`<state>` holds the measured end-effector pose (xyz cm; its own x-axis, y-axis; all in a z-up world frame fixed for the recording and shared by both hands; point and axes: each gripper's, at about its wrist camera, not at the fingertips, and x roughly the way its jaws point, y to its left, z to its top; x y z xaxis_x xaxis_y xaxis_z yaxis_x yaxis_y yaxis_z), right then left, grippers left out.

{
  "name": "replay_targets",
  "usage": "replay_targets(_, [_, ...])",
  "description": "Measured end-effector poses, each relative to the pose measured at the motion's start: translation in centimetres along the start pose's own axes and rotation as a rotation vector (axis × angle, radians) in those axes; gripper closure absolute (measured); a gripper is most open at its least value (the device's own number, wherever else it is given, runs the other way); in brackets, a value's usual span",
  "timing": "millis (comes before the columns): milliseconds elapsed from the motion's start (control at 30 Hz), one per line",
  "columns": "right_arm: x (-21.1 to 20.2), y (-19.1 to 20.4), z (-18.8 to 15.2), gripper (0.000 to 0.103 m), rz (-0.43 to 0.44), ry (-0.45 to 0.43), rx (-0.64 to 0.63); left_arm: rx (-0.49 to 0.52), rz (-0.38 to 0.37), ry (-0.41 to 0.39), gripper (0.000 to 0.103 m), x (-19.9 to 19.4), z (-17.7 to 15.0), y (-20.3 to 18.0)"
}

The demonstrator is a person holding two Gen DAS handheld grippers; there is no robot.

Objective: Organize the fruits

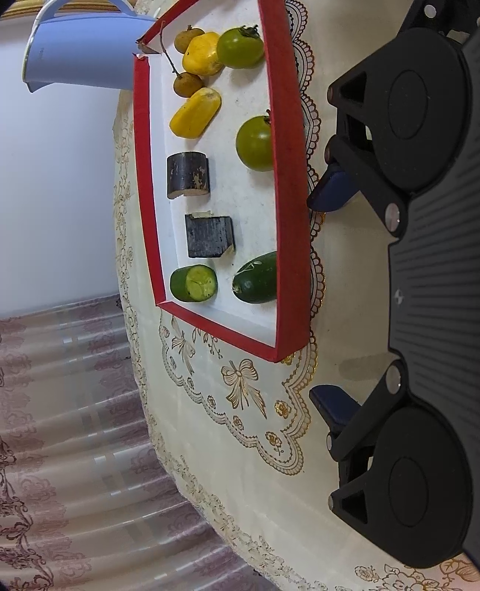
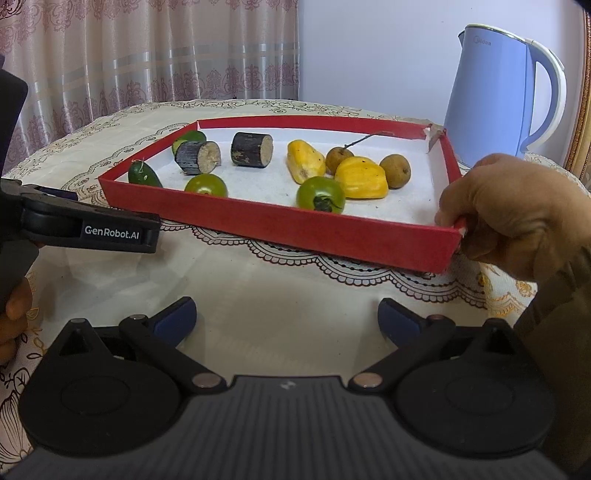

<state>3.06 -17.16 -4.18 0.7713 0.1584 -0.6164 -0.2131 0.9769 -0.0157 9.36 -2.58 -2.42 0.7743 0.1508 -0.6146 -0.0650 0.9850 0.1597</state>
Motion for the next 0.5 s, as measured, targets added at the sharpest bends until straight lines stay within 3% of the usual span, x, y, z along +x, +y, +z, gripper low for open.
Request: replay_targets(500, [0.07, 0.02, -0.04, 0.000, 0.000, -0.001, 0.000, -0.014, -0.010, 0.008, 0.002, 0.03, -0.12, 0.16])
